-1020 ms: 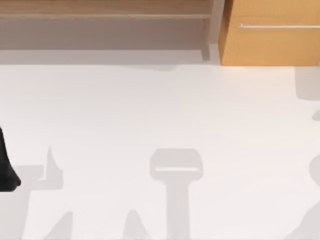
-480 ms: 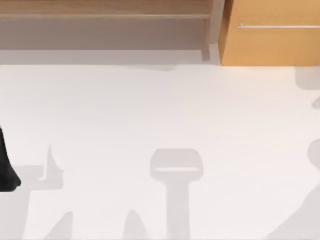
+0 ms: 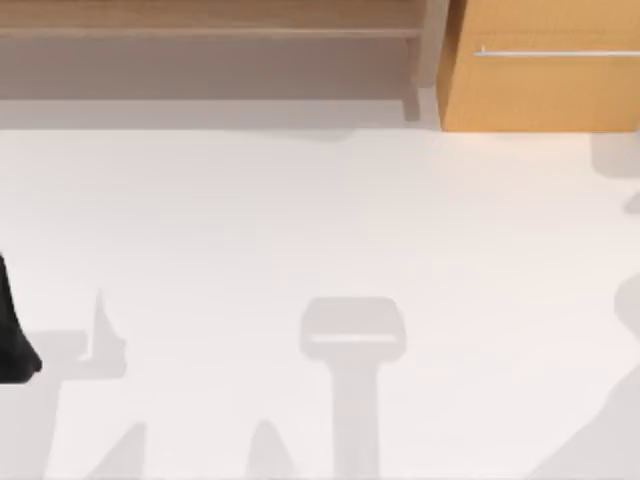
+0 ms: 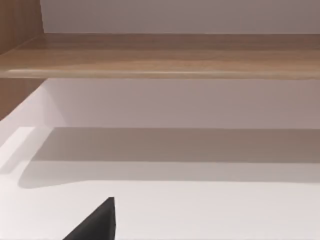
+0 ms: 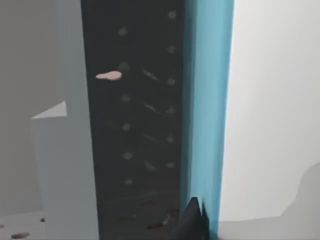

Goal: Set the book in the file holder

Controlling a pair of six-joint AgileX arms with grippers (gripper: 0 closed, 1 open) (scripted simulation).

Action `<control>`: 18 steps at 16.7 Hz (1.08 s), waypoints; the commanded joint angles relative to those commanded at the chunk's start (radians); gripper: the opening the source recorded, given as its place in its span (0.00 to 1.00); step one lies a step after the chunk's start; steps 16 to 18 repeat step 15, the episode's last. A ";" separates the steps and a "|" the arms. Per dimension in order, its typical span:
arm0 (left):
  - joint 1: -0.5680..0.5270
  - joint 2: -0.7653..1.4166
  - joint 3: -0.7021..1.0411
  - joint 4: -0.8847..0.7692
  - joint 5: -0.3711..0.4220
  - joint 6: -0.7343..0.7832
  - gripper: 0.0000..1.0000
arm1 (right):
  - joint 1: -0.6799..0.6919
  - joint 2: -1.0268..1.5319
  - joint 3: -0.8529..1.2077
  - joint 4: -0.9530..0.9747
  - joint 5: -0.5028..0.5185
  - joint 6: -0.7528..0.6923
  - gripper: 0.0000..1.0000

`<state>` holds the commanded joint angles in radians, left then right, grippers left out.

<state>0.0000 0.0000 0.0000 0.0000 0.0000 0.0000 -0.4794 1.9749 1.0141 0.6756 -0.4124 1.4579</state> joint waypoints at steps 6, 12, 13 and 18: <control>0.000 0.000 0.000 0.000 0.000 0.000 1.00 | 0.000 0.000 0.000 0.000 0.000 0.000 0.75; 0.000 0.000 0.000 0.000 0.000 0.000 1.00 | 0.000 0.000 0.000 0.000 0.000 0.000 1.00; 0.000 0.000 0.000 0.000 0.000 0.000 1.00 | 0.000 0.000 0.000 0.000 0.000 0.000 1.00; 0.000 0.000 0.000 0.000 0.000 0.000 1.00 | 0.000 0.000 0.000 0.000 0.000 0.000 1.00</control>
